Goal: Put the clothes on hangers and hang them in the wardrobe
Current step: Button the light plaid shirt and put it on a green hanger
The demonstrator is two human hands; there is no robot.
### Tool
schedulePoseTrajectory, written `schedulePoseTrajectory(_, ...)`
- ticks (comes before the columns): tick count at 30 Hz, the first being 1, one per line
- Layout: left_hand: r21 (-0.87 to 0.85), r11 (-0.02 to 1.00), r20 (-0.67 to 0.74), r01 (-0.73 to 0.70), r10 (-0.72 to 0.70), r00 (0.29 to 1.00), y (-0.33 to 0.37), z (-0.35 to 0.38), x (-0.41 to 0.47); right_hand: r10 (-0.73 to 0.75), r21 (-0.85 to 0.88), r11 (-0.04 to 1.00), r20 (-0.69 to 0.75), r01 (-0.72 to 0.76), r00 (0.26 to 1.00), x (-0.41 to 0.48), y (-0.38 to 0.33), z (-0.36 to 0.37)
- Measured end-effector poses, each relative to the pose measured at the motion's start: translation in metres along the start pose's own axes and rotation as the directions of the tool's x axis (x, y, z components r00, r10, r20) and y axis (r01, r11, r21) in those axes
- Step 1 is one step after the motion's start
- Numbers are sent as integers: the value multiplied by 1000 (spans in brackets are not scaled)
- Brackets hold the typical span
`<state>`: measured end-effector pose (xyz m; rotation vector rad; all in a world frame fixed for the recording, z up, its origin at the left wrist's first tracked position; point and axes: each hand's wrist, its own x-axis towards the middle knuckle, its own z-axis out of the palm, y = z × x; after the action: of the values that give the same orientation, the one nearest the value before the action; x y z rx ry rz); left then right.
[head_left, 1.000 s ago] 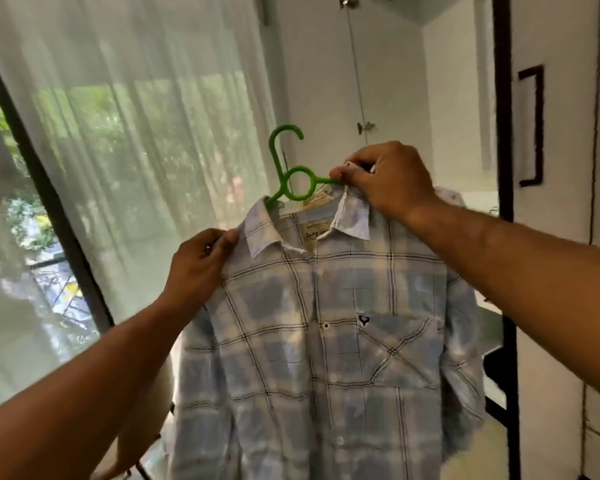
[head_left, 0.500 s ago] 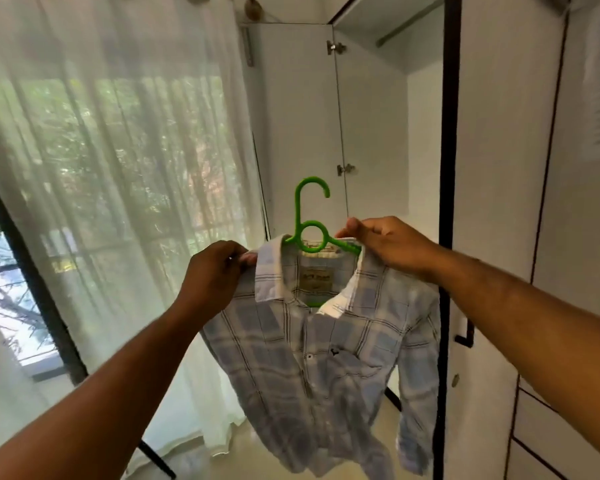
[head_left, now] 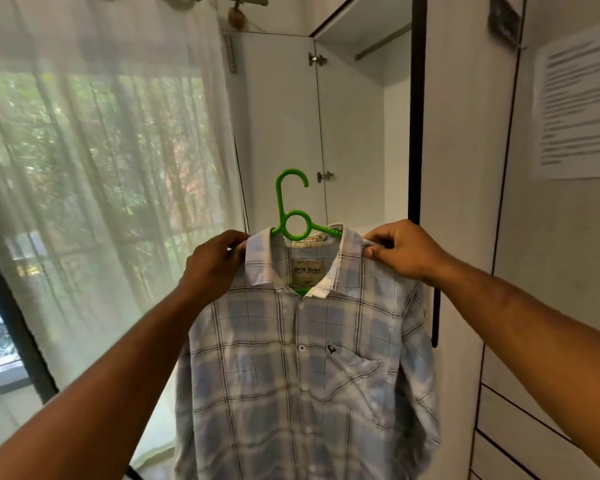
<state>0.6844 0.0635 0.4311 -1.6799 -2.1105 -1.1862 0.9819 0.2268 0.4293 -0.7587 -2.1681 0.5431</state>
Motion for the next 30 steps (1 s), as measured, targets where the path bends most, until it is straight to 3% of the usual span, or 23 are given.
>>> schedulePoseTrajectory(5,-402,915,136,-23,85,987,46,4,29,-25,-56,998,-121,18,992,2,-6,-10)
schedulePoseTrajectory(7,-482,876,139,-8,86,986,62,7,42,-30,-58,998,-142,22,989,5,-5,-14)
schedulePoseTrajectory(11,-452,892,141,-18,91,986,80,20,59,-46,-65,997,-111,39,993,5,-2,-8)
schedulePoseTrajectory(17,-492,862,52,124,-113,992,41,22,80,22,38,999,13,-22,1000,15,13,5)
schedulePoseTrajectory(23,-583,792,27,182,-206,978,-1,37,91,101,111,988,77,-109,992,31,20,41)
schedulePoseTrajectory(30,-615,777,22,134,-153,988,-62,65,175,107,249,964,-54,-90,993,89,45,88)
